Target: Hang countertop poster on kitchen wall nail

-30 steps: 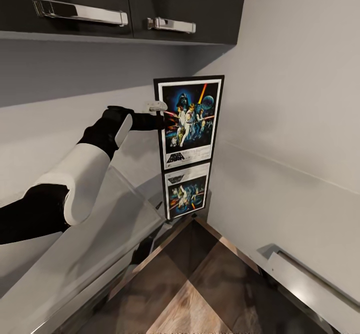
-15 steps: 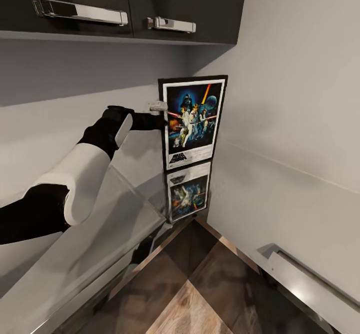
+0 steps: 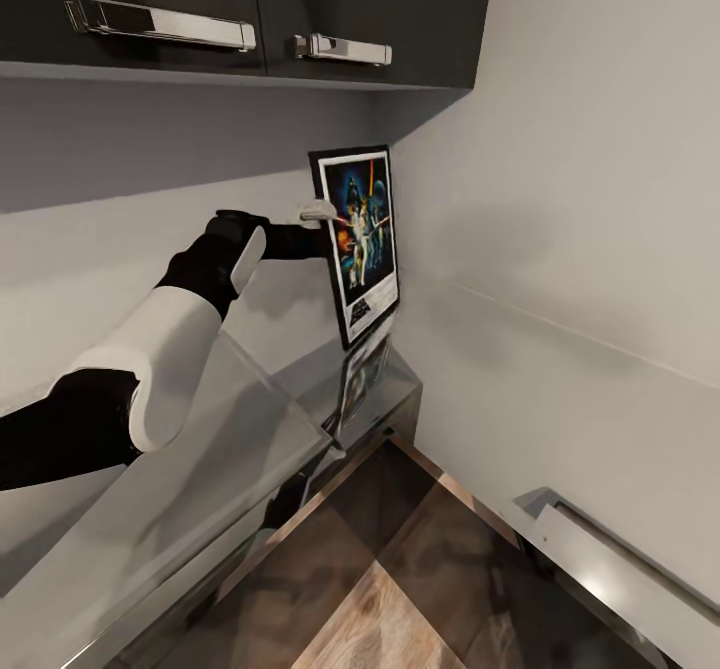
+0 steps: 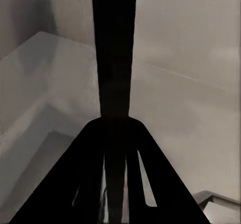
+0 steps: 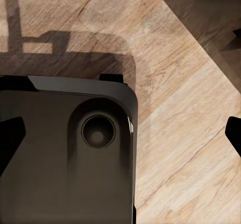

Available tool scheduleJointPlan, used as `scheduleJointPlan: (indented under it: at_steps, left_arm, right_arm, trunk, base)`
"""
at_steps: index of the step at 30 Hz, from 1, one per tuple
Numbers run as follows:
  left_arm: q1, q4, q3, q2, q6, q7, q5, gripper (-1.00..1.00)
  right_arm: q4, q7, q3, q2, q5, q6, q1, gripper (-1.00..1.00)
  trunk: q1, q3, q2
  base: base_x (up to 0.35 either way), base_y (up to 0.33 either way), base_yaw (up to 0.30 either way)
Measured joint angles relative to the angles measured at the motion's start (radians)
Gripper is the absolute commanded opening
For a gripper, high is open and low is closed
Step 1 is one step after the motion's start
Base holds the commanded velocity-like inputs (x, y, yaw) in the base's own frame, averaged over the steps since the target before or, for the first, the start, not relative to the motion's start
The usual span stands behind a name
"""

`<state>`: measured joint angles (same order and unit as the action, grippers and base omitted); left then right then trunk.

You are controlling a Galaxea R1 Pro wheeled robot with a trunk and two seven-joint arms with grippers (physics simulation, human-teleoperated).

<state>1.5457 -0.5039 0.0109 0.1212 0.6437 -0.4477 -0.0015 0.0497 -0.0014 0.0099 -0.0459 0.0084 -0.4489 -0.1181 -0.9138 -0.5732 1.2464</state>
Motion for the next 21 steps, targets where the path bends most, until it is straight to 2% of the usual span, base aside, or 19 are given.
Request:
scheduleJointPlan:
  at_steps: [8, 9, 10, 21]
  left_arm:
    - [0.0, -0.035, 0.001, 0.0, 0.0, -0.001, 0.0, -1.0]
    - [0.0, -0.102, -0.001, 0.0, 0.001, -0.01, 0.002, -1.0]
    - [0.0, -0.122, 0.0, 0.0, 0.002, -0.01, 0.001, -1.0]
    - [0.0, -0.149, -0.002, 0.0, 0.002, -0.01, -0.002, -1.0]
  right_arm:
    - [0.0, 0.0, 0.0, 0.0, 0.0, 0.0, 0.0, 1.0]
    - [0.0, 0.0, 0.0, 0.0, 0.0, 0.0, 0.0, 1.0]
    - [0.0, 0.0, 0.0, 0.0, 0.0, 0.0, 0.0, 1.0]
    - [0.0, 0.0, 0.0, 0.0, 0.0, 0.0, 0.0, 1.0]
  trunk:
    - [0.0, 0.0, 0.0]
    - [0.0, 0.0, 0.0]
    - [0.0, 0.0, 0.0]
    - [0.0, 0.0, 0.0]
  base:
    - [0.0, 0.0, 0.0]
    - [0.0, 0.0, 0.0]
    - [0.0, 0.0, 0.0]
    - [0.0, 0.0, 0.0]
